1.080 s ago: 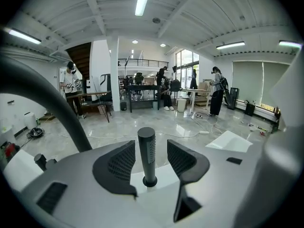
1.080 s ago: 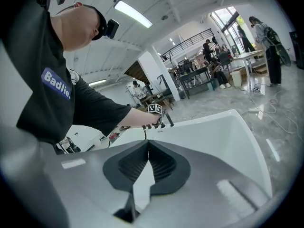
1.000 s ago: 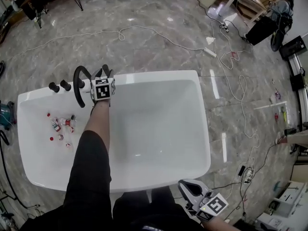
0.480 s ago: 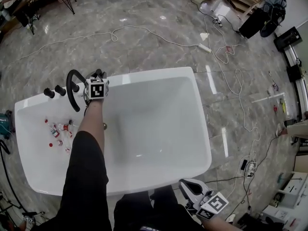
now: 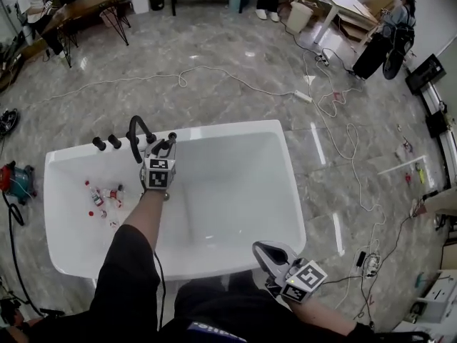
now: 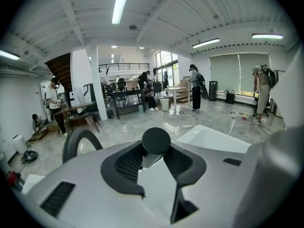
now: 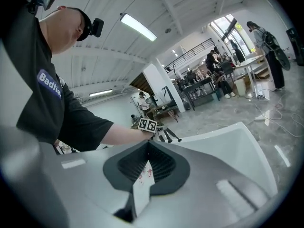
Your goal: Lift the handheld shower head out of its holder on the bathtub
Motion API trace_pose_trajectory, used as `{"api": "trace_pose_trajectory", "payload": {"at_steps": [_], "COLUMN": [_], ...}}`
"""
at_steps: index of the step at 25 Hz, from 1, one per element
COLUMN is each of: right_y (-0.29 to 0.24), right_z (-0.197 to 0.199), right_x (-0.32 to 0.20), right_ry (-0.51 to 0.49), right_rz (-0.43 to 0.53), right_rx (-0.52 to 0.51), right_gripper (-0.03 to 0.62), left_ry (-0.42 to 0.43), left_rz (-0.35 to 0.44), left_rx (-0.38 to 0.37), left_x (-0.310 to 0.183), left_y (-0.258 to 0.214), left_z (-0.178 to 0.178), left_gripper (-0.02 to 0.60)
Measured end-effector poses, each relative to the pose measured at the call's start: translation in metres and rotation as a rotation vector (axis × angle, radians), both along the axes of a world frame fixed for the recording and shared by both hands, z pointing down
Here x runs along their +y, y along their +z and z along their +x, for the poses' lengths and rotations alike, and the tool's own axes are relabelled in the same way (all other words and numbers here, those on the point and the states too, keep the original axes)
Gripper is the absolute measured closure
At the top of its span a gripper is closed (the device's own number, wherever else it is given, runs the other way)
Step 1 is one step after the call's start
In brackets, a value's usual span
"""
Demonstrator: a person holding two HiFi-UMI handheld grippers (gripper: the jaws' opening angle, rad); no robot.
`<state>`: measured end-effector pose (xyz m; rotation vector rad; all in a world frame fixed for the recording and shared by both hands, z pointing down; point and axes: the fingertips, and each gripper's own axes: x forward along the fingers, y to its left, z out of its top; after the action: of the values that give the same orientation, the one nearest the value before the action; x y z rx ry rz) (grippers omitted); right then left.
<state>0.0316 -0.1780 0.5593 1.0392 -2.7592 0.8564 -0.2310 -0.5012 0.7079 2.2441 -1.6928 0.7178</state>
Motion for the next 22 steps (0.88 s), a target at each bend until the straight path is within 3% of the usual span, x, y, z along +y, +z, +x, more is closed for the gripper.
{"api": "trace_pose_trajectory", "payload": {"at_steps": [6, 12, 16, 22], "right_y": [-0.057, -0.085, -0.094, -0.113], "right_z": [0.001, 0.01, 0.021, 0.036], "right_x": [0.019, 0.04, 0.044, 0.05], "right_ry": [-0.07, -0.139, -0.174, -0.201], "right_rz": [0.092, 0.147, 0.169, 0.247], "right_rx": [-0.018, -0.036, -0.016, 0.008], "right_gripper": [0.599, 0.599, 0.599, 0.599], "left_ry": [0.005, 0.005, -0.032, -0.116], "left_rz": [0.017, 0.021, 0.019, 0.05], "left_rx": [0.053, 0.095, 0.144, 0.155], "left_x": [0.092, 0.181, 0.232, 0.294], "left_y": [-0.057, -0.084, -0.104, -0.144], "left_z": [0.019, 0.055, 0.082, 0.107], "left_gripper": [0.445, 0.445, 0.445, 0.445]}}
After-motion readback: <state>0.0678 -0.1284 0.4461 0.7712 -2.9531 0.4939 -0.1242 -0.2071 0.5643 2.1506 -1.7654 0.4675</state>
